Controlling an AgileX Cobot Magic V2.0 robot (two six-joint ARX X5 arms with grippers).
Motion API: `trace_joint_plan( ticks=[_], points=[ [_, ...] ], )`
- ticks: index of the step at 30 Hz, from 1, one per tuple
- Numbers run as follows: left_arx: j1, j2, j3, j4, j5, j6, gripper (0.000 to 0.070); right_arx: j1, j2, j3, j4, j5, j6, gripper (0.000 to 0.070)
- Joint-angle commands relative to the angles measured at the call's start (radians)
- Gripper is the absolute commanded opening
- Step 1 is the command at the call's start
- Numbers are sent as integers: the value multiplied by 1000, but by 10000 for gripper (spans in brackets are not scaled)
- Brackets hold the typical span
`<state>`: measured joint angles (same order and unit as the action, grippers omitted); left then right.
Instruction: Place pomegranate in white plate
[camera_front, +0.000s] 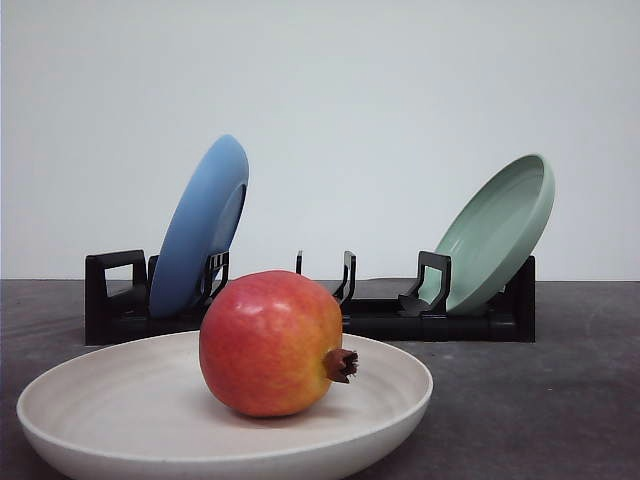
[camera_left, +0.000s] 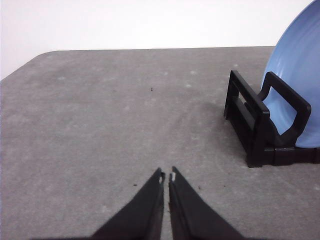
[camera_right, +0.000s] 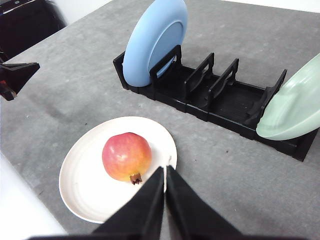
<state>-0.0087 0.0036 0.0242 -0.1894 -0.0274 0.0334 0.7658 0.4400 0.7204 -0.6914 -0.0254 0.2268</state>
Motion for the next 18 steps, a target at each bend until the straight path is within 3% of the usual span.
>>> trace_joint_plan(
  ticks=[1, 11, 14, 18],
  points=[
    [1, -1, -13, 0, 2, -4, 0, 9, 2, 9, 11, 0, 8, 0],
    [1, -1, -13, 0, 2, -4, 0, 3, -13, 9, 10, 2, 7, 0],
    [1, -1, -13, 0, 2, -4, 0, -81, -43, 6, 12, -12, -55, 0],
    [1, -1, -13, 0, 2, -4, 0, -272, -88, -25, 28, -16, -162, 0]
  ],
)
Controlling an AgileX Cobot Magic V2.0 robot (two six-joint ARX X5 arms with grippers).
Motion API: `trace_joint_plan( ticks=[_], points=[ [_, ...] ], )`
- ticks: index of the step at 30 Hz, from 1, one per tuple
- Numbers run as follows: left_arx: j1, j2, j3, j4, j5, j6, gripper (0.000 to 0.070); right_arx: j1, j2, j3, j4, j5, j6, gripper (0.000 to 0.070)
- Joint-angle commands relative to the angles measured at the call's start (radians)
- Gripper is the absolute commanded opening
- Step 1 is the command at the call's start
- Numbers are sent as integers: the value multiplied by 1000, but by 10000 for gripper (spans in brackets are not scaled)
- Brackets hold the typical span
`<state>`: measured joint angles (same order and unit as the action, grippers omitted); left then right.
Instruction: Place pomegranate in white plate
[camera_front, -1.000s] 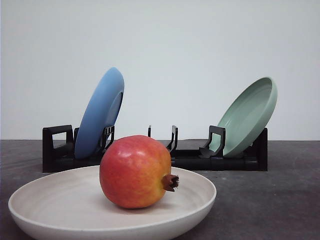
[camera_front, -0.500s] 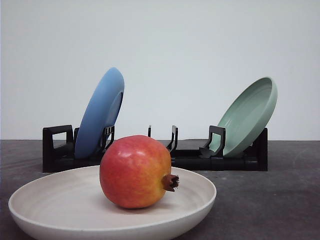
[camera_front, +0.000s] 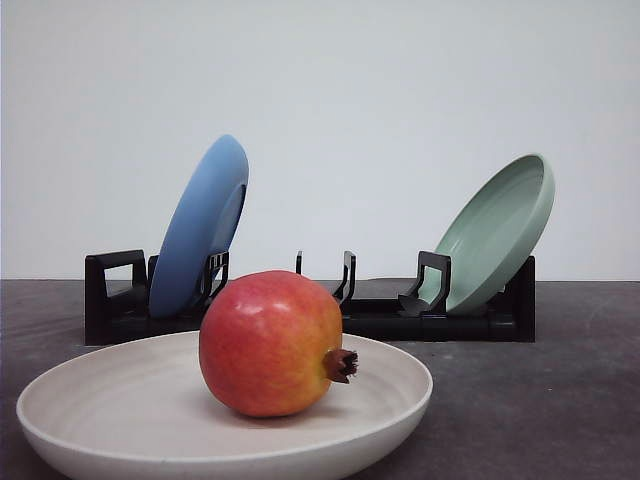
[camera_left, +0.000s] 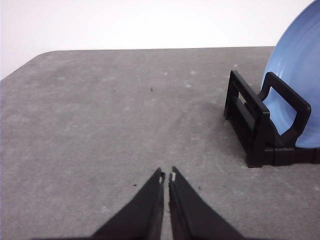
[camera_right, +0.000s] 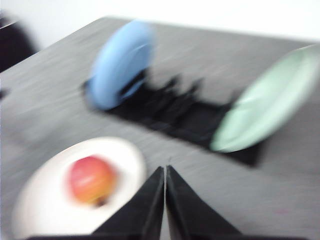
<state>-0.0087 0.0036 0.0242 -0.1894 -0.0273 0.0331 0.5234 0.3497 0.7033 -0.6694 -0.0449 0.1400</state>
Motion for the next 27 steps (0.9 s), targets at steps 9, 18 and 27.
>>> trace_joint_plan(
  ticks=[9, 18, 27],
  points=[
    [1, -1, -13, 0, 2, -4, 0, -397, -180, -297, 349, 80, -283, 0],
    [1, -1, -13, 0, 2, -4, 0, -539, -307, -572, 570, 72, -230, 0],
    [1, -1, -13, 0, 2, -4, 0, -564, -328, -665, 556, 72, -218, 0]
  ],
)
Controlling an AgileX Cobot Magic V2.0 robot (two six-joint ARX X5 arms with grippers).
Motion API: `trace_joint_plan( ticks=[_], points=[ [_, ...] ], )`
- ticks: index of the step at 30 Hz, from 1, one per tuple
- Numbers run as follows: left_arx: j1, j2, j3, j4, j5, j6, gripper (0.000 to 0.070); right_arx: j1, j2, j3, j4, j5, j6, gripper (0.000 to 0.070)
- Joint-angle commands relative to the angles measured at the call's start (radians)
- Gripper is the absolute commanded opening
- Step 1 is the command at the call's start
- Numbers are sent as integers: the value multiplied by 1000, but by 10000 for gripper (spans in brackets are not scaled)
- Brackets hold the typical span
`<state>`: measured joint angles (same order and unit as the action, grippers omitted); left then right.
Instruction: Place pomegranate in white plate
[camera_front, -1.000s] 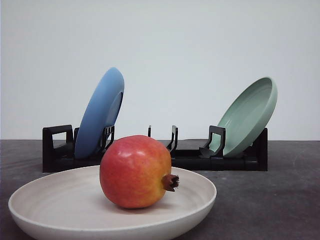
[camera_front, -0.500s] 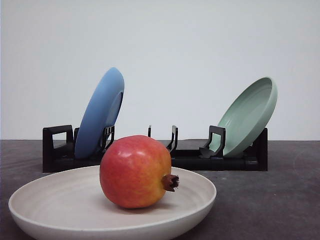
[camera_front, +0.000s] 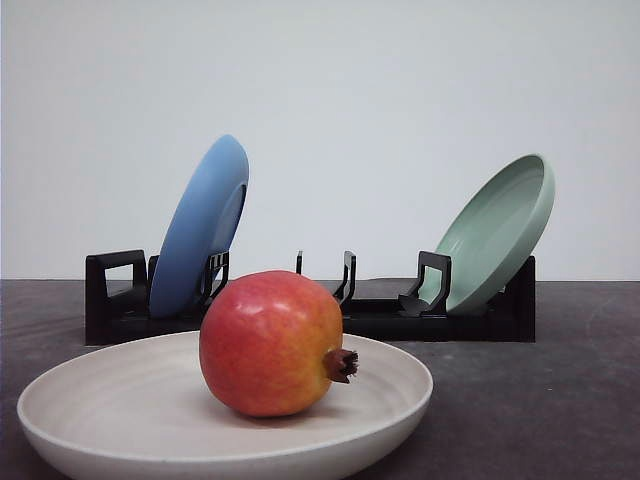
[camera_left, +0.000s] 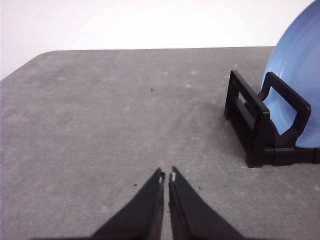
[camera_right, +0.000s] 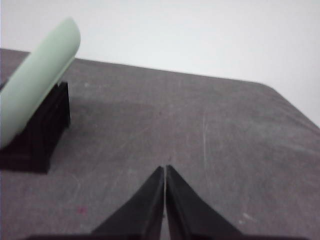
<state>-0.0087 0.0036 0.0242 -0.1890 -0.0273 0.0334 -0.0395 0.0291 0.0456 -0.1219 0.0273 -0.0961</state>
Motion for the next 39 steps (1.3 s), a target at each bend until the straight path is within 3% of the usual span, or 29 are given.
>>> trace_joint_plan(
  ticks=[1, 8, 39],
  points=[
    [1, -1, -13, 0, 2, -4, 0, -2, -17, -18, 9, 0, 24, 0],
    [1, -1, -13, 0, 2, -4, 0, -3, -25, -34, -57, -1, 41, 0],
    [1, -1, -12, 0, 2, -4, 0, -3, -25, -34, -34, 0, 44, 0]
  ],
)
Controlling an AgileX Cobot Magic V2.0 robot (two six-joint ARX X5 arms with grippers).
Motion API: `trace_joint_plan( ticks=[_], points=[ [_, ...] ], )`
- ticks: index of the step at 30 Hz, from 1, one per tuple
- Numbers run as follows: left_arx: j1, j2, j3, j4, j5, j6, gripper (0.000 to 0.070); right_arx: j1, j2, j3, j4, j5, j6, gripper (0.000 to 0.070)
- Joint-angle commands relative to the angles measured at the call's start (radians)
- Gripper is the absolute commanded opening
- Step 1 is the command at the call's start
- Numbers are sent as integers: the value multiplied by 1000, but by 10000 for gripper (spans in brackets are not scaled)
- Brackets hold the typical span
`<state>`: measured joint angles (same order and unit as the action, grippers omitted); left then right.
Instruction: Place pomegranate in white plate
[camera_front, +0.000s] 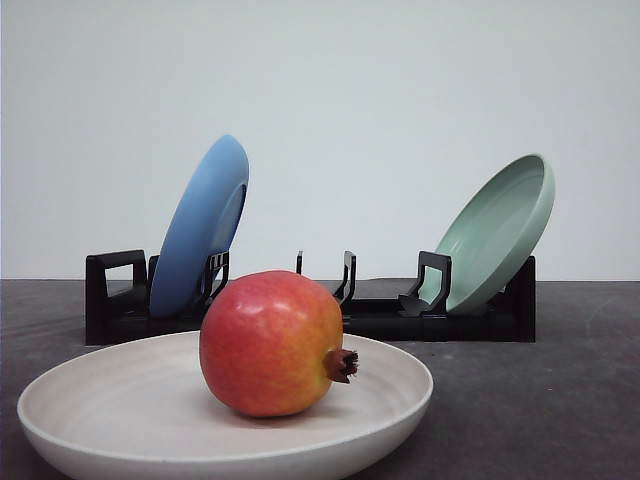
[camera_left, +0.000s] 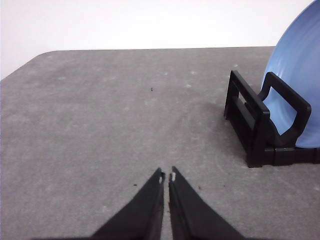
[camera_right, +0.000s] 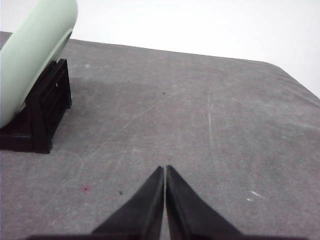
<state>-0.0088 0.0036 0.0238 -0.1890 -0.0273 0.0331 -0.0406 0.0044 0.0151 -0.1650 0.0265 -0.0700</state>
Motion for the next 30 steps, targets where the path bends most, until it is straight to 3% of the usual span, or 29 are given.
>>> trace_joint_plan(
  ticks=[1, 30],
  points=[
    [1, -1, -12, 0, 2, -4, 0, -2, -1, -3, 10, 0, 18, 0],
    [1, -1, -12, 0, 2, -4, 0, -2, -1, -3, 10, 0, 18, 0]
  ],
)
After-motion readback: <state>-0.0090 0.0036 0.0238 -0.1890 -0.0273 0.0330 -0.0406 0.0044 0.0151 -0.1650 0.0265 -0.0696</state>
